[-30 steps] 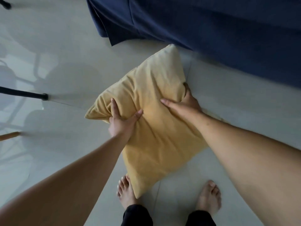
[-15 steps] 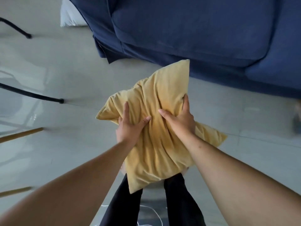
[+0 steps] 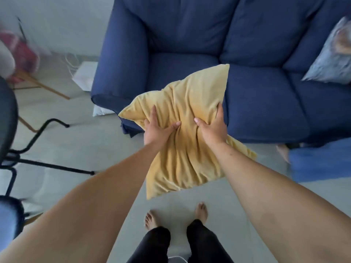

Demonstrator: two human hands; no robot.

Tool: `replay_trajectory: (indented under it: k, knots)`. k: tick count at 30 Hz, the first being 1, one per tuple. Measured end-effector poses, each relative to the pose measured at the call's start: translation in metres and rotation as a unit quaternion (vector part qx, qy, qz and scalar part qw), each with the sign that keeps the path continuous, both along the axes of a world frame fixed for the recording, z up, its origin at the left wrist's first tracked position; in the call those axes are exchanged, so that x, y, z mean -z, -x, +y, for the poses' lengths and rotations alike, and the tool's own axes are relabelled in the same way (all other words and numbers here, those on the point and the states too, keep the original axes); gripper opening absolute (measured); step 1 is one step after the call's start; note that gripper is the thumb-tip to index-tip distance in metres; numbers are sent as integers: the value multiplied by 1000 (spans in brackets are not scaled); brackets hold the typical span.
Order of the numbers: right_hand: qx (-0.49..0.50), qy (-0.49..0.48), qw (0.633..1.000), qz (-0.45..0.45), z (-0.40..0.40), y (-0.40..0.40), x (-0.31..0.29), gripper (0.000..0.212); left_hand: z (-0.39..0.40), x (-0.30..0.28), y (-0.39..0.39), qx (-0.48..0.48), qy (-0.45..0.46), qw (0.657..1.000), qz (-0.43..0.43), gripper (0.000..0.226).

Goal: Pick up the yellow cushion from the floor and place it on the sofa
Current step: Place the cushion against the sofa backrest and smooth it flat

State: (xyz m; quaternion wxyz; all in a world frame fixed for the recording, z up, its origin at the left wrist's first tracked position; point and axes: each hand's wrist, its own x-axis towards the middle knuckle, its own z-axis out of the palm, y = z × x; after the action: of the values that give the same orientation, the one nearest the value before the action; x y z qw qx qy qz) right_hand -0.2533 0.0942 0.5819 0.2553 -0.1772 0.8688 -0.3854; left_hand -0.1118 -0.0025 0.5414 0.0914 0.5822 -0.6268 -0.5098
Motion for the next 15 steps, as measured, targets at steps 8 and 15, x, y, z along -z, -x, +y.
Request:
replay_trajectory:
  k: [8, 15]
  knots:
    - [79, 157, 984, -8, -68, 61, -98, 95, -90, -122, 73, 59, 113, 988, 85, 122]
    - [103, 240, 965, -23, -167, 161, -89, 92, -195, -135, 174, 103, 162, 975, 108, 126]
